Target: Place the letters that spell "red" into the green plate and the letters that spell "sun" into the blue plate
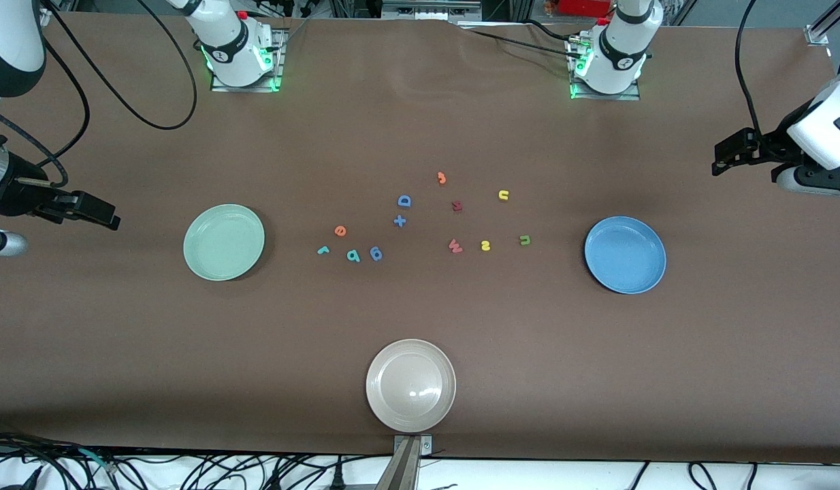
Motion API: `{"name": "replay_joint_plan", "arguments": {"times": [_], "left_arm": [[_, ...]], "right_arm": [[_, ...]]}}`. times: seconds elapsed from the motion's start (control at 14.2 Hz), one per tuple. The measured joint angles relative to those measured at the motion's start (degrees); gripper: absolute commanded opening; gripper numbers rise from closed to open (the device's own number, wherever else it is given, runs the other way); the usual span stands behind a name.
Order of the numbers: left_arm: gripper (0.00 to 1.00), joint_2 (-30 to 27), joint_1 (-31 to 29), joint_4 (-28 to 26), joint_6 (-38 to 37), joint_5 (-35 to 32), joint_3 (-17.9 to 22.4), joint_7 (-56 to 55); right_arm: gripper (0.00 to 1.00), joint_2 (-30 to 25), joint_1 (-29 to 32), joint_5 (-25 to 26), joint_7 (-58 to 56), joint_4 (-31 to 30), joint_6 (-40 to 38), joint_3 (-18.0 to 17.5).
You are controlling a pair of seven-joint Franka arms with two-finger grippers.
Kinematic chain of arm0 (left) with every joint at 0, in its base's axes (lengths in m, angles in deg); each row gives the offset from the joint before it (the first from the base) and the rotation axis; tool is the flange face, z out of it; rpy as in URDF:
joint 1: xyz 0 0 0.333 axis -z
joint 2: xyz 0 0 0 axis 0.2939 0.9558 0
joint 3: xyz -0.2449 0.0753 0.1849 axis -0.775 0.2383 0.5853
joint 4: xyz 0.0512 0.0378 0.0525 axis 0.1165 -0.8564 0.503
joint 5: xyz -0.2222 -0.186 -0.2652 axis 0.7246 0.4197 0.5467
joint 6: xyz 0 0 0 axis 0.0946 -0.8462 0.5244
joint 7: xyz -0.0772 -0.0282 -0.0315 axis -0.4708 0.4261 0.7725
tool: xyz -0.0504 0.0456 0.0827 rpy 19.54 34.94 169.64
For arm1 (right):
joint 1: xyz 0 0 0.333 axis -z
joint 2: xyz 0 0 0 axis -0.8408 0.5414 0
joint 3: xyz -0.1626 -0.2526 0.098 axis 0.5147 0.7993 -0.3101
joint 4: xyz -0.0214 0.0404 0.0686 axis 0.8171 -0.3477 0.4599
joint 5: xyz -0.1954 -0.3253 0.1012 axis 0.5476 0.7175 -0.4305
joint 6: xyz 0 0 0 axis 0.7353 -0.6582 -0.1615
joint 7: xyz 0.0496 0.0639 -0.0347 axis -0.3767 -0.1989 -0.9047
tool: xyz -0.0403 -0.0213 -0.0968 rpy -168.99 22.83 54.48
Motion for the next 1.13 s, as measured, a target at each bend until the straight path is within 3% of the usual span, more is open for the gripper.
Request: {"name": "replay_joint_plan", "arguments": {"times": [0.49,0.77,1.13], "left_arm": [[1.00,1.8,0.4,0.0,-0.2,0.0,-0.2,0.0],[1.00,6.9,1.9,0.0,0.7,1.4,-0.8,0.0],[1.00,15.7,8.0,-0.3,9.4,2.8,-1.1,-2.8]], "right_arm": [[0.99,0.0,0.0,0.0,0.0,-0.2,0.0,0.0],[1.00,0.0,0.0,0.0,0.0,-0.4,0.0,0.0],[1.00,0.1,0.0,0.0,0.0,-0.5,0.0,0.0]]}}
